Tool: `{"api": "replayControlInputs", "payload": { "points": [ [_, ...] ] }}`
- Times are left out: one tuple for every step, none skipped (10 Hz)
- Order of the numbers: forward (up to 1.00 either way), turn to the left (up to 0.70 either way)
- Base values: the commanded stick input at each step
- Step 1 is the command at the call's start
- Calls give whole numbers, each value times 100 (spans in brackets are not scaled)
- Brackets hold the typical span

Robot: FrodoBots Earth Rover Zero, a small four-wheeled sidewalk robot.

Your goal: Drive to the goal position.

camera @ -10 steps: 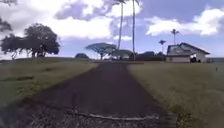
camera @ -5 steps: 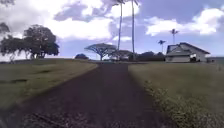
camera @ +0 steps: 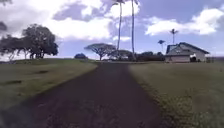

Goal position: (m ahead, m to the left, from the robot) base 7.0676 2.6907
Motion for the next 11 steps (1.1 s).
{"api": "replayControlInputs", "payload": {
  "points": [
    [50, 0],
    [50, 0],
    [50, 0],
    [50, 0],
    [50, 0],
    [50, 0],
    [50, 0],
    [50, 0],
    [50, 0],
    [50, 0],
    [50, 0]
  ]
}}
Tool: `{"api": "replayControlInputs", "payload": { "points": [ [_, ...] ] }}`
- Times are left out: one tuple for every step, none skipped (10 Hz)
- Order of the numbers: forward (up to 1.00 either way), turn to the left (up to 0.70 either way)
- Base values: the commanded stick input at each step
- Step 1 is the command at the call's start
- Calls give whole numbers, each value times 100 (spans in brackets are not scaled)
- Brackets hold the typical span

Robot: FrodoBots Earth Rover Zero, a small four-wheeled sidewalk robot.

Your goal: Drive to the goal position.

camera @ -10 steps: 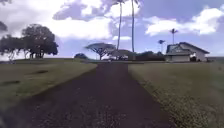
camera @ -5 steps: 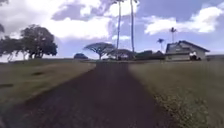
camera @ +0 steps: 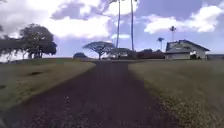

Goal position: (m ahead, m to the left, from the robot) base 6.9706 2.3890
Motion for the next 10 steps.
{"api": "replayControlInputs", "payload": {
  "points": [
    [50, 0],
    [50, 0],
    [50, 0],
    [50, 0],
    [50, 0],
    [50, 0],
    [50, 0],
    [50, 0],
    [50, 0],
    [50, 0]
  ]
}}
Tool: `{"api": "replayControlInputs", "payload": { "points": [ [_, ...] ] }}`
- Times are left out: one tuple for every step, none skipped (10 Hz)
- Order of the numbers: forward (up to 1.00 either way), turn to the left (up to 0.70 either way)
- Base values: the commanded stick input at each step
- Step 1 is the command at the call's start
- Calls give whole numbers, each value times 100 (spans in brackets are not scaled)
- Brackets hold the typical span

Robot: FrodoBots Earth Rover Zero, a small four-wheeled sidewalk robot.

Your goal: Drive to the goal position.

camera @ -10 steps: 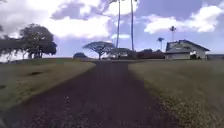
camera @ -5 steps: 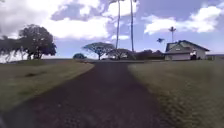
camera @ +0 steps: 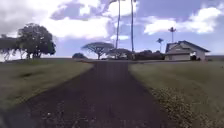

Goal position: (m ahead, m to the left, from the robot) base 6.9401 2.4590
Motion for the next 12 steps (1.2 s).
{"api": "replayControlInputs", "payload": {
  "points": [
    [50, 0],
    [50, 0],
    [50, 0],
    [50, 0],
    [50, 0],
    [50, 0],
    [50, 0],
    [50, 0],
    [50, 0],
    [50, 0],
    [50, 0],
    [50, 0]
  ]
}}
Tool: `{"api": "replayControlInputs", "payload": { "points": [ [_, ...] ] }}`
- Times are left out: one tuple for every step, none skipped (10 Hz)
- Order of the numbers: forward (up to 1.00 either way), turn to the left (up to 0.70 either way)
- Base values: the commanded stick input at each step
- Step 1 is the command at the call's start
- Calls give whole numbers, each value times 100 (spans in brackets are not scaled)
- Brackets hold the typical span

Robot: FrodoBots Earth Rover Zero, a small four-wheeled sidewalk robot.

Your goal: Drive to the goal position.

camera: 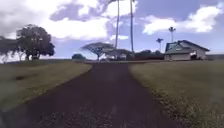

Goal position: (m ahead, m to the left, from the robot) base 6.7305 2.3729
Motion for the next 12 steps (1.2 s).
{"api": "replayControlInputs", "payload": {
  "points": [
    [50, 0],
    [50, 0],
    [50, 0],
    [50, 0],
    [50, 0],
    [50, 0],
    [50, 0],
    [50, 0],
    [50, 0],
    [50, 0],
    [50, 0],
    [50, 0]
  ]
}}
